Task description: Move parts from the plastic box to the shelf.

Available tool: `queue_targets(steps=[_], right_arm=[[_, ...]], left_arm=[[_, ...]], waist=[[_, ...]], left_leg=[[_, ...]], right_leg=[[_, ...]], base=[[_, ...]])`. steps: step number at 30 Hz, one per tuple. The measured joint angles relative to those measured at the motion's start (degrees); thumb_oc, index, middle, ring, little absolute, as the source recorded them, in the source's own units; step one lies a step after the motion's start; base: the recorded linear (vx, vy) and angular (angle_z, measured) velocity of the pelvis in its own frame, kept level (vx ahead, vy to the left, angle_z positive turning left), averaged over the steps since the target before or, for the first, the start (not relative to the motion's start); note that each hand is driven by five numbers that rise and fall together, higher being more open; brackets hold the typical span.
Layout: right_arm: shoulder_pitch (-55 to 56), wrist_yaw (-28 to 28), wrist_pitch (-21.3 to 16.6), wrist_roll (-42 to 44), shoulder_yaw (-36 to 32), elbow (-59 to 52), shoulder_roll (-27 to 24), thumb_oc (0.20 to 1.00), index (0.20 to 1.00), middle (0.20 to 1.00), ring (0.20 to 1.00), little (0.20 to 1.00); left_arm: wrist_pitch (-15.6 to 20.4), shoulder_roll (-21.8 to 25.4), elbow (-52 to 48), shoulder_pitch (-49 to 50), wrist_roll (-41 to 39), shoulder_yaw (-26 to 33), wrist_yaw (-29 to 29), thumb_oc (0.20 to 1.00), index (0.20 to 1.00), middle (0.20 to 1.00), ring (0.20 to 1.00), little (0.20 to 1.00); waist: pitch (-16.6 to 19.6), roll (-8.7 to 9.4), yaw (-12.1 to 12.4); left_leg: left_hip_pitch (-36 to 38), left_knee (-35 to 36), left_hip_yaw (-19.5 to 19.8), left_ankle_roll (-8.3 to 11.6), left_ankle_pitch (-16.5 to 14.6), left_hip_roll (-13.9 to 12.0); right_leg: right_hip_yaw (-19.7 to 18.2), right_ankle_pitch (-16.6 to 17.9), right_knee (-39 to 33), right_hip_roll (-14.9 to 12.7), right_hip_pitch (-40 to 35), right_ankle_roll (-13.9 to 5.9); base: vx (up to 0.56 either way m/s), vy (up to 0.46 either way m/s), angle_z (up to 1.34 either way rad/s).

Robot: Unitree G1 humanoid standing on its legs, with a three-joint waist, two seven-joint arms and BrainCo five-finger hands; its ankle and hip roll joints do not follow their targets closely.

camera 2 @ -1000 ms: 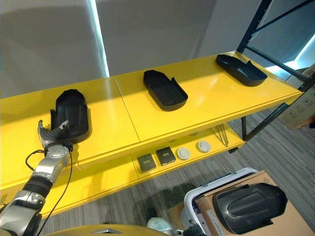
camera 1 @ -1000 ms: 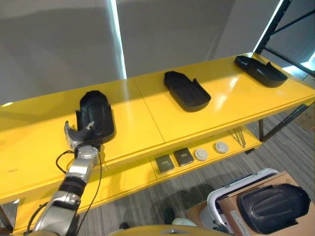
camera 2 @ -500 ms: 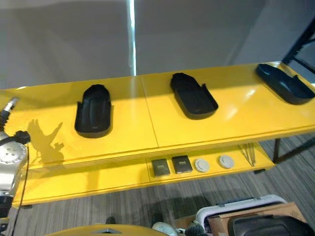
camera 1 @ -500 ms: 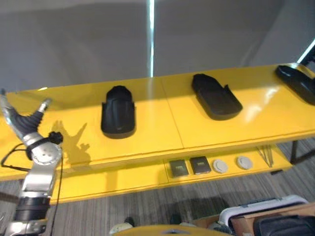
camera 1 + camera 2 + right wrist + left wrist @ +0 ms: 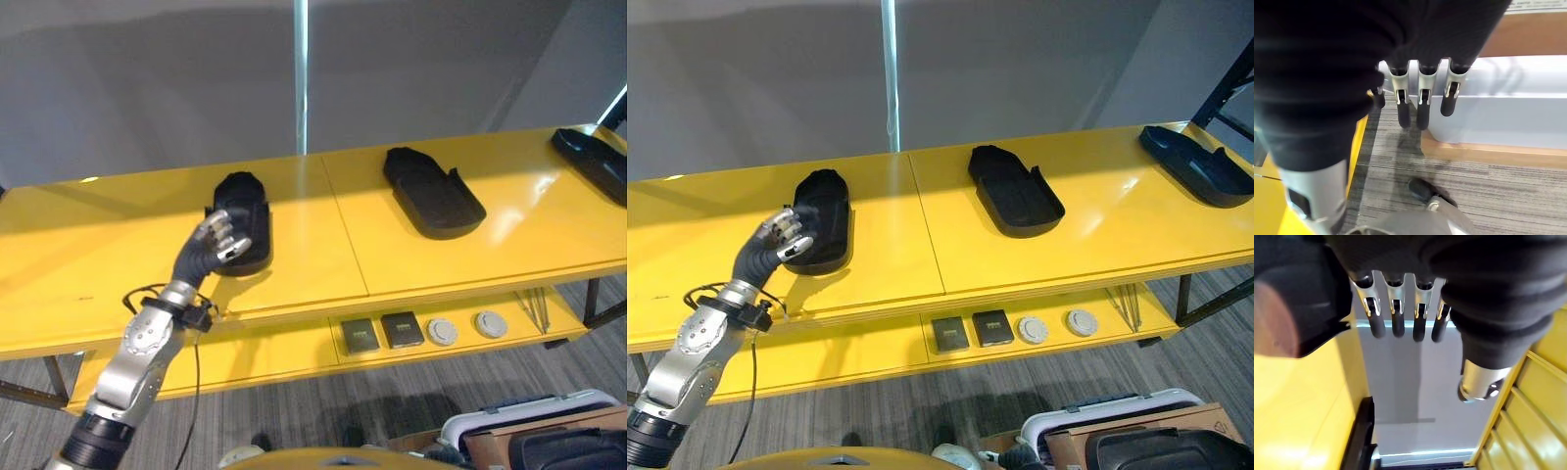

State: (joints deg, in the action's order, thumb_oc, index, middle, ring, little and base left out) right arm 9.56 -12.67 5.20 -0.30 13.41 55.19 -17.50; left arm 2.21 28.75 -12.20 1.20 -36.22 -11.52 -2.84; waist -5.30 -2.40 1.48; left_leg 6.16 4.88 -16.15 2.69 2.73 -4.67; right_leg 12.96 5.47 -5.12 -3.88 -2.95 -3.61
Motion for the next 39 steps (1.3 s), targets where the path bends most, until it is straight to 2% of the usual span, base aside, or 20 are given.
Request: queue_targets(steps=[5, 6, 11, 18, 24, 33, 39], right_arm=[[0.51, 0.00, -0.63, 0.07, -0.01, 0.07, -0.01, 1.000, 1.000, 1.000, 1.000, 1.000], [0.75, -0.01, -1.33, 0.07, -0.09, 0.26, -0.01, 1.000, 1.000, 1.000, 1.000, 1.000], [1.74, -0.07, -1.69, 0.08, -0.10, 0.35, -0.02, 1.000, 1.000, 1.000, 1.000, 1.000], [1.92, -0.18, -1.85, 0.05, -0.09, 0.27, -0.05, 1.000, 1.000, 1.000, 1.000, 1.000], [1.78, -0.04, -2.23, -0.02, 0.12, 0.25, -0.16, 1.000, 1.000, 1.000, 1.000, 1.000], [1.70, 0.01, -1.48, -0.01, 1.71, 0.04, -0.44, 1.000, 1.000, 1.000, 1.000, 1.000], [1.71, 0.13, -1.21, -0.06, 1.98, -0.20, -0.64, 1.000, 1.000, 1.000, 1.000, 1.000]], left_arm=[[0.00, -0.07, 1.22, 2.55, -5.50, 0.46, -3.29, 0.200, 0.200, 0.200, 0.200, 0.200], [-0.01, -0.17, 1.20, 3.94, -6.51, 2.20, -4.15, 0.200, 0.200, 0.200, 0.200, 0.200], [-0.21, -0.21, 1.07, 4.24, -7.57, 3.99, -5.21, 0.200, 0.200, 0.200, 0.200, 0.200], [-3.54, -0.78, 2.21, 4.56, -8.60, 3.16, -7.43, 0.200, 0.200, 0.200, 0.200, 0.200], [-4.45, -2.01, 10.42, 3.59, -8.37, -2.49, -4.73, 0.200, 0.200, 0.200, 0.200, 0.200], [-4.10, -4.10, 16.30, 0.76, -5.63, -3.40, 1.40, 0.200, 0.200, 0.200, 0.200, 0.200], [-1.68, -4.67, 20.06, -1.58, -2.12, -3.30, 4.09, 0.200, 0.200, 0.200, 0.200, 0.200]], waist=[[0.01, -0.02, 0.21], [0.06, -0.09, 0.27], [0.29, -0.45, 0.98], [0.40, -0.63, 0.64], [0.52, -0.77, -0.95], [0.42, -0.57, -2.18], [0.41, -0.55, -2.80]], left_leg=[[-0.03, 0.00, -0.15, -0.01, -0.01, 0.00], [0.04, 0.00, -0.13, -0.02, -0.01, -0.01], [-0.03, 0.01, 0.11, -0.28, -0.20, 0.00], [-0.19, 0.01, 0.21, 0.00, -0.36, 0.00], [-0.30, 0.01, -0.35, -0.31, -0.14, -0.01], [-0.10, 0.01, -1.23, -0.46, -0.32, -0.03], [-0.06, 0.01, -1.35, -0.46, -0.33, -0.03]], right_leg=[[-0.12, 0.00, 0.00, -0.02, 0.04, 0.00], [-0.07, 0.00, 0.00, -0.01, -0.05, 0.00], [0.06, 0.02, 0.00, -0.06, -0.11, -0.02], [0.07, 0.02, 0.00, -0.05, 0.03, -0.01], [-0.28, 0.07, 0.00, -0.03, 0.42, -0.04], [-1.14, 0.18, 0.00, 0.03, 0.66, -0.05], [-1.34, 0.16, 0.00, 0.03, 0.75, 0.00]], base=[[0.00, 0.003, -0.01], [0.01, 0.014, 0.03], [0.00, 0.004, 0.01], [0.01, 0.001, 0.00], [0.03, -0.016, -0.04], [0.01, -0.011, -0.05], [0.00, 0.000, 0.00]])
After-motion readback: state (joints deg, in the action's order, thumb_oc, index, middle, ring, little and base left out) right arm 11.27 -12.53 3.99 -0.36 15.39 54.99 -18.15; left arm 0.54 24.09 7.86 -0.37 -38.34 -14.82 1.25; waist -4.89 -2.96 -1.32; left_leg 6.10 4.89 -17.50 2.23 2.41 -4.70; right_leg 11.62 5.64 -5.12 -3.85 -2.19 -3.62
